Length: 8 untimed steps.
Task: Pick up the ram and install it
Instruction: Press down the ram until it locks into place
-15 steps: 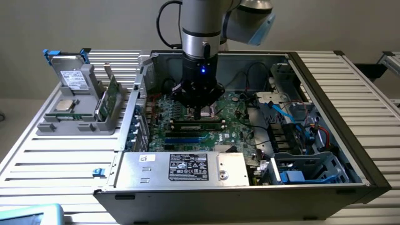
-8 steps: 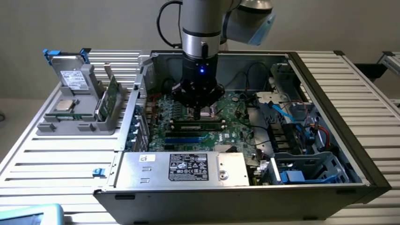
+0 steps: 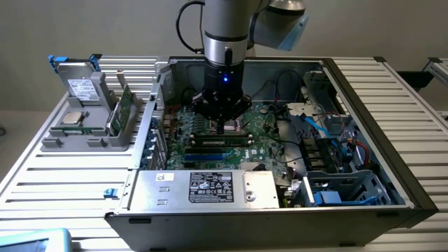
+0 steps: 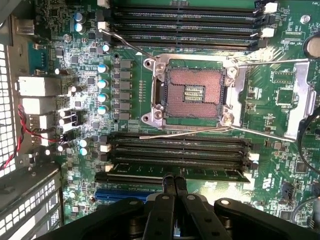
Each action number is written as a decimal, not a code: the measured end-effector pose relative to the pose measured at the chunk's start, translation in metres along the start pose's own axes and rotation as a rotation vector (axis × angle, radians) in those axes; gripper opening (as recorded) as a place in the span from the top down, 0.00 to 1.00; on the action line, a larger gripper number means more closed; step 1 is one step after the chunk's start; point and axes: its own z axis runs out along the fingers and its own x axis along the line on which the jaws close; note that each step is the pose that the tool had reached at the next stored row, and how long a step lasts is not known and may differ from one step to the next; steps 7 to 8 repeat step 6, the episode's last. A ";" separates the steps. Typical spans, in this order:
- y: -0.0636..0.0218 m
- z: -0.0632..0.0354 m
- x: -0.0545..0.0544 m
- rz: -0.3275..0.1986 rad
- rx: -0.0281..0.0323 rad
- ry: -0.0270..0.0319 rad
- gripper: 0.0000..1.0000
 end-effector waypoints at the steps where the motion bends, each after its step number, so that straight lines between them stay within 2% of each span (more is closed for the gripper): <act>1: 0.0000 -0.0001 0.000 0.000 0.0001 0.0012 0.89; 6: 0.0000 -0.0001 0.000 -0.001 -0.0001 0.0066 0.89; 8: 0.0000 -0.0001 0.000 -0.001 -0.0001 0.0066 0.89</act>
